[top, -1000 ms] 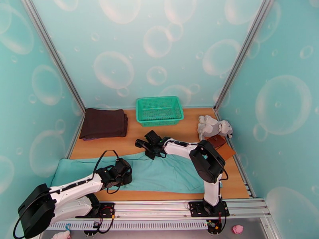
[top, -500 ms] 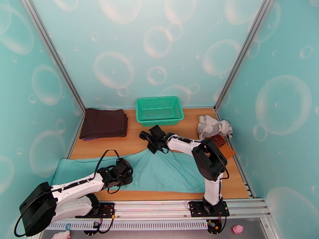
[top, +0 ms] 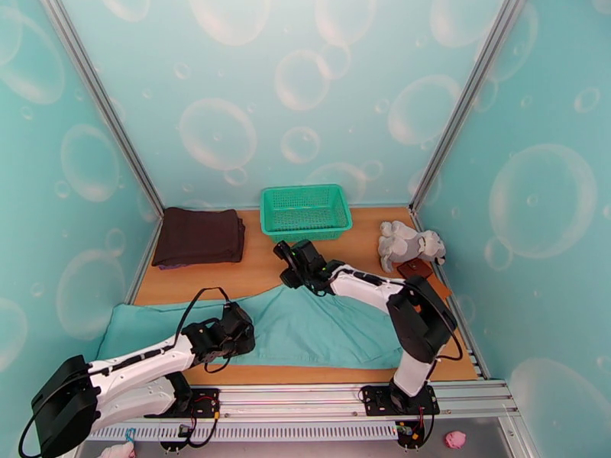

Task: Fold and stack the trousers

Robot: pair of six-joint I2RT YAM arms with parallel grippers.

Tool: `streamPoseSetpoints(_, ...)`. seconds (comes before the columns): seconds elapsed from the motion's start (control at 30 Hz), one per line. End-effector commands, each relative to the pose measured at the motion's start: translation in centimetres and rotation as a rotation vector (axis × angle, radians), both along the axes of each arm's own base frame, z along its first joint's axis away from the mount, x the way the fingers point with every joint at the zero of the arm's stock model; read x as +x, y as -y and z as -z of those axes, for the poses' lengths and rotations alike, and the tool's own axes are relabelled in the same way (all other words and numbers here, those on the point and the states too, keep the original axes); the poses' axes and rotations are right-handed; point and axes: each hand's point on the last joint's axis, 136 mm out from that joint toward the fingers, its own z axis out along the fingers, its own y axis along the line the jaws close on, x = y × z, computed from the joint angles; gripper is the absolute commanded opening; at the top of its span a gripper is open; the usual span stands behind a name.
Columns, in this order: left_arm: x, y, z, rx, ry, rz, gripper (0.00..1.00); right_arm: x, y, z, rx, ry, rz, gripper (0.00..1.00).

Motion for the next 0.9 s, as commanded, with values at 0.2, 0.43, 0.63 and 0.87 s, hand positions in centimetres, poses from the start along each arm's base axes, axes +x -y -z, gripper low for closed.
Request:
streamPoseSetpoints(0.2,5.5,0.1,-0.9,-0.044,0.128,-0.014,0.42,-11.5,-3.3,4.7,0.3,-0.379,-0.045,0.44)
streamPoseSetpoints(0.43,6.0,-2.0,1.3,0.01,0.098,-0.109,0.44,-15.8,-0.9,9.2,0.253,-0.511,0.076,0.44)
streamPoseSetpoints(0.63,5.3,-4.9,3.5,0.027,0.07,-0.243,0.46,-17.1,5.1,13.5,0.144,-0.619,0.367,0.45)
streamPoseSetpoints(0.87,5.8,-3.6,2.2,-0.064,0.133,-0.19,0.46,-16.2,9.6,13.1,0.154,-0.596,0.551,0.44)
